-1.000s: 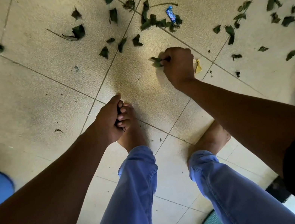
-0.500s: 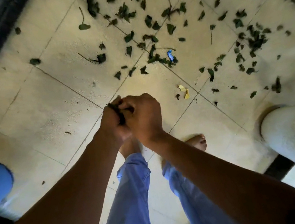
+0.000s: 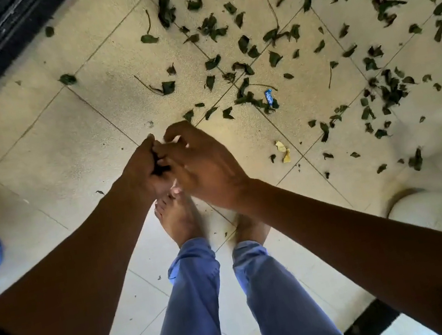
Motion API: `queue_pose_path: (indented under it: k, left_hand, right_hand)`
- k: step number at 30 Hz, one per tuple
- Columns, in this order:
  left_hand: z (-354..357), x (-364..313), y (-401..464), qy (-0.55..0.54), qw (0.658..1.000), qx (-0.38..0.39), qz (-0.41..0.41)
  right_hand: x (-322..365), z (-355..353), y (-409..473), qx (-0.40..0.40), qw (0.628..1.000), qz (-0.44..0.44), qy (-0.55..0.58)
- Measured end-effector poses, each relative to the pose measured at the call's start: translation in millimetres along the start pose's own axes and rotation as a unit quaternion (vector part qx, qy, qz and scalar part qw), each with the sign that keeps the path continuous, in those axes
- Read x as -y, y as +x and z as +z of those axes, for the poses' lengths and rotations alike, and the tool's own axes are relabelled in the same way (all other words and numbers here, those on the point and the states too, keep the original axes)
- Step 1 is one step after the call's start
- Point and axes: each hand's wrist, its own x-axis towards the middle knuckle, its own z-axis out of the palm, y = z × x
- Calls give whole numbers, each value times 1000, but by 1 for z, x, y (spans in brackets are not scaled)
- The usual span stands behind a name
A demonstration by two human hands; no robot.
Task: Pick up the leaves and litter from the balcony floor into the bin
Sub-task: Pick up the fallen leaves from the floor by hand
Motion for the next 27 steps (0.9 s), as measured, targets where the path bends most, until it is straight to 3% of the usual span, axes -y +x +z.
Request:
queue_pose_path:
  k: [3, 7, 10, 13, 17, 22, 24, 27]
  left_hand:
    - [-8, -7, 21, 0, 999, -33, 14]
    - [-18, -1, 34, 73, 996, -55, 7]
    - [-30, 2, 47, 108, 992, -72, 5]
    - [-43, 6, 54, 97, 992, -74, -5]
    - [-52, 10, 60, 126, 988, -86, 23]
    - [-57, 9, 69, 124, 983, -117, 62]
    - [-56, 7, 69, 121, 984, -114, 63]
    - [-57, 3, 67, 127, 987, -89, 48]
  right_hand:
    - [-46, -1, -3, -57, 987, 151, -10]
    - [-139, 27, -6, 59, 907, 407, -94]
    - [-176, 50, 0, 69, 865, 491, -72]
    - [-186, 75, 9, 49, 868, 490, -61]
    - [-186, 98, 21, 22, 918, 392, -65]
    - [-195, 110, 22, 45, 940, 325, -95]
    - [-199, 108, 24, 49, 941, 317, -104]
    - [-201, 104, 29, -7, 935, 352, -33]
